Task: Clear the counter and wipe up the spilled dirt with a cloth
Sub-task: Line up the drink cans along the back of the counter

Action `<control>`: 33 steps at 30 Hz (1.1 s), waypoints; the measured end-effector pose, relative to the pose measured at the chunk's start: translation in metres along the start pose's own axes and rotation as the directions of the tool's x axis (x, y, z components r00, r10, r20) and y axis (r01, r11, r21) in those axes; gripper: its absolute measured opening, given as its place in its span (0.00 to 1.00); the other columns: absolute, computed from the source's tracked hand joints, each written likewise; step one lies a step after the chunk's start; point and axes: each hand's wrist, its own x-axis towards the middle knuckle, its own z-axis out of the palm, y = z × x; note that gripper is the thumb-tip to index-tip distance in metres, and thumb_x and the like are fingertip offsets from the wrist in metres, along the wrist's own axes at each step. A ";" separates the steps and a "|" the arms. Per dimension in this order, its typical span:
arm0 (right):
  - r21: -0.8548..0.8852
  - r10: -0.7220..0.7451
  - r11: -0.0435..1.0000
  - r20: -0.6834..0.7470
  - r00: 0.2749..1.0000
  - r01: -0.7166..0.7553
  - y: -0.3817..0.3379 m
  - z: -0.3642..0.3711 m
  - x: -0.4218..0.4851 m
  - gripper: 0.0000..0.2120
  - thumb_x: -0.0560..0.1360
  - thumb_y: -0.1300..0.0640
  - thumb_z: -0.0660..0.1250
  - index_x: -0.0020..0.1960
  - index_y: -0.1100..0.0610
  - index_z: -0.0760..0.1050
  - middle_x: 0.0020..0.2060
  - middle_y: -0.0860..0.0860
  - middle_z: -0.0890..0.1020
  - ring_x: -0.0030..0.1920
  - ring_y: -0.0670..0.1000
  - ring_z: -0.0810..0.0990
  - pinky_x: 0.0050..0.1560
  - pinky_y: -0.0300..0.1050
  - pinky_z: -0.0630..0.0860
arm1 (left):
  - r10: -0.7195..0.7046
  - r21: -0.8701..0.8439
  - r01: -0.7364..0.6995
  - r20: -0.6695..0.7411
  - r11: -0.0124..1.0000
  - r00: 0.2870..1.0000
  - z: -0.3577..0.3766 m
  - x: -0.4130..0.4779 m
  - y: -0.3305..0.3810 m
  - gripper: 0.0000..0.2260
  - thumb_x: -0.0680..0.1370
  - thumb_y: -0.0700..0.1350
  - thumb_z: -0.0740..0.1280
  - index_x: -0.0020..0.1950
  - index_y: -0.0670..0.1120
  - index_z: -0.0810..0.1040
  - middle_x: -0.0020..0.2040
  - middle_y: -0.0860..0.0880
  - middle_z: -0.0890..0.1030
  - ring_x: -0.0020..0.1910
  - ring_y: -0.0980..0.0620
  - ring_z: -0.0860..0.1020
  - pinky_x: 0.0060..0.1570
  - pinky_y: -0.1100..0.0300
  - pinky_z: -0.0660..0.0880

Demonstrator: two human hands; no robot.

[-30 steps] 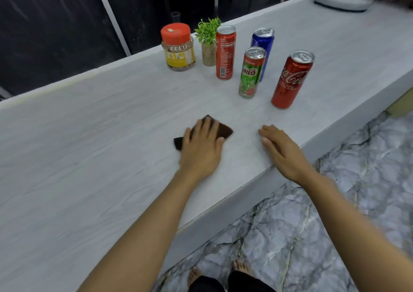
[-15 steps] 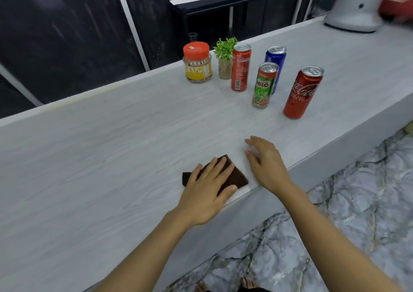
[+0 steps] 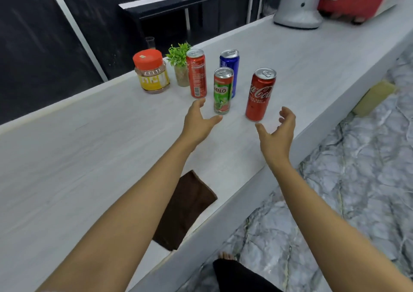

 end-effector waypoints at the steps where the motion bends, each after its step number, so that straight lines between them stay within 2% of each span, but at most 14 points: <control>1: -0.007 0.001 1.000 0.014 1.000 -0.001 0.002 0.003 0.011 0.36 0.71 0.58 0.73 0.73 0.57 0.58 0.69 0.52 0.66 0.68 0.51 0.67 0.69 0.52 0.66 | -0.005 -0.012 0.004 -0.014 1.000 1.000 0.010 0.011 0.003 0.36 0.72 0.49 0.74 0.75 0.48 0.60 0.75 0.49 0.64 0.72 0.50 0.64 0.68 0.55 0.66; 4: -0.010 0.026 1.000 0.106 0.994 -0.025 0.006 0.011 0.039 0.43 0.68 0.54 0.76 0.75 0.54 0.55 0.72 0.51 0.63 0.71 0.51 0.63 0.71 0.50 0.63 | 0.004 -0.064 -0.008 -0.060 0.998 0.998 0.033 0.036 0.009 0.41 0.69 0.47 0.77 0.76 0.47 0.57 0.76 0.48 0.63 0.73 0.50 0.65 0.67 0.57 0.65; 6: -0.020 0.016 1.000 0.176 0.984 -0.013 0.006 0.017 0.054 0.45 0.66 0.53 0.77 0.75 0.53 0.54 0.73 0.50 0.63 0.72 0.50 0.62 0.70 0.47 0.63 | 0.023 -0.137 -0.033 -0.071 0.990 0.997 0.043 0.048 0.012 0.42 0.68 0.45 0.78 0.75 0.47 0.59 0.73 0.49 0.67 0.68 0.53 0.69 0.62 0.61 0.67; 8: 0.020 0.001 1.000 0.233 0.973 -0.006 0.006 0.021 0.064 0.44 0.66 0.53 0.78 0.74 0.53 0.57 0.71 0.49 0.67 0.68 0.47 0.66 0.64 0.40 0.66 | 0.026 -0.199 -0.044 -0.091 0.979 0.996 0.050 0.056 0.013 0.39 0.67 0.43 0.78 0.73 0.47 0.62 0.69 0.49 0.73 0.61 0.56 0.73 0.58 0.62 0.70; 10: 0.067 0.009 0.997 0.252 0.968 -0.027 0.005 0.025 0.071 0.38 0.66 0.54 0.77 0.71 0.53 0.62 0.66 0.49 0.73 0.62 0.46 0.72 0.57 0.35 0.70 | 0.016 -0.207 -0.044 -0.139 0.977 0.990 0.053 0.063 0.013 0.34 0.67 0.42 0.78 0.70 0.47 0.67 0.65 0.50 0.76 0.59 0.55 0.76 0.54 0.65 0.74; 13: 0.076 0.019 0.996 0.212 0.977 -0.036 0.004 0.028 0.075 0.33 0.66 0.54 0.77 0.67 0.54 0.66 0.61 0.49 0.77 0.57 0.47 0.76 0.56 0.39 0.75 | 0.013 -0.183 -0.048 -0.185 0.982 0.983 0.052 0.068 0.013 0.29 0.68 0.42 0.78 0.67 0.46 0.72 0.62 0.49 0.79 0.54 0.57 0.77 0.38 0.77 0.71; 15: 0.077 0.006 0.997 0.210 0.978 -0.023 0.003 0.030 0.073 0.33 0.66 0.54 0.77 0.66 0.55 0.67 0.60 0.49 0.77 0.55 0.45 0.76 0.53 0.37 0.75 | 0.020 -0.160 -0.053 -0.203 0.986 0.979 0.046 0.067 0.012 0.29 0.68 0.43 0.78 0.66 0.46 0.72 0.61 0.50 0.79 0.52 0.59 0.76 0.37 0.77 0.69; 17: 0.080 -0.020 0.997 0.235 0.972 0.001 -0.003 0.035 0.067 0.33 0.67 0.54 0.77 0.67 0.55 0.67 0.61 0.48 0.77 0.55 0.45 0.76 0.49 0.30 0.73 | 0.022 -0.154 -0.061 -0.247 0.986 0.969 0.032 0.065 0.008 0.29 0.68 0.44 0.78 0.66 0.46 0.73 0.61 0.50 0.80 0.52 0.59 0.76 0.43 0.74 0.71; 20: 0.101 -0.077 0.994 0.290 0.954 0.050 -0.025 0.052 0.052 0.32 0.66 0.55 0.77 0.66 0.55 0.69 0.57 0.46 0.77 0.53 0.44 0.76 0.43 0.24 0.72 | 0.026 -0.146 -0.077 -0.323 0.986 0.946 -0.006 0.058 0.001 0.29 0.66 0.46 0.79 0.64 0.45 0.74 0.59 0.49 0.80 0.54 0.54 0.79 0.50 0.65 0.76; 24: 0.195 -0.135 0.979 0.384 0.913 0.063 -0.065 0.097 0.013 0.29 0.66 0.57 0.78 0.64 0.56 0.70 0.49 0.42 0.77 0.46 0.37 0.77 0.37 0.22 0.71 | 0.040 -0.103 -0.097 -0.453 0.990 0.891 -0.081 0.035 -0.019 0.27 0.65 0.48 0.79 0.61 0.46 0.76 0.54 0.52 0.82 0.50 0.56 0.80 0.50 0.61 0.79; 29: 0.262 -0.173 0.965 0.557 0.812 0.026 -0.106 0.179 -0.065 0.30 0.66 0.59 0.77 0.64 0.60 0.70 0.52 0.48 0.78 0.46 0.37 0.76 0.35 0.23 0.71 | -0.052 -0.098 -0.008 -0.602 0.995 0.797 -0.197 -0.018 -0.066 0.26 0.67 0.48 0.78 0.62 0.48 0.74 0.53 0.55 0.79 0.51 0.57 0.78 0.43 0.71 0.72; 33: 0.266 -0.213 0.964 0.692 0.689 0.031 -0.133 0.257 -0.139 0.31 0.67 0.58 0.77 0.67 0.59 0.68 0.56 0.50 0.77 0.50 0.45 0.77 0.37 0.23 0.72 | -0.125 -0.089 0.087 -0.719 0.992 0.684 -0.299 -0.066 -0.114 0.26 0.67 0.48 0.78 0.62 0.47 0.74 0.56 0.52 0.80 0.52 0.55 0.79 0.45 0.68 0.73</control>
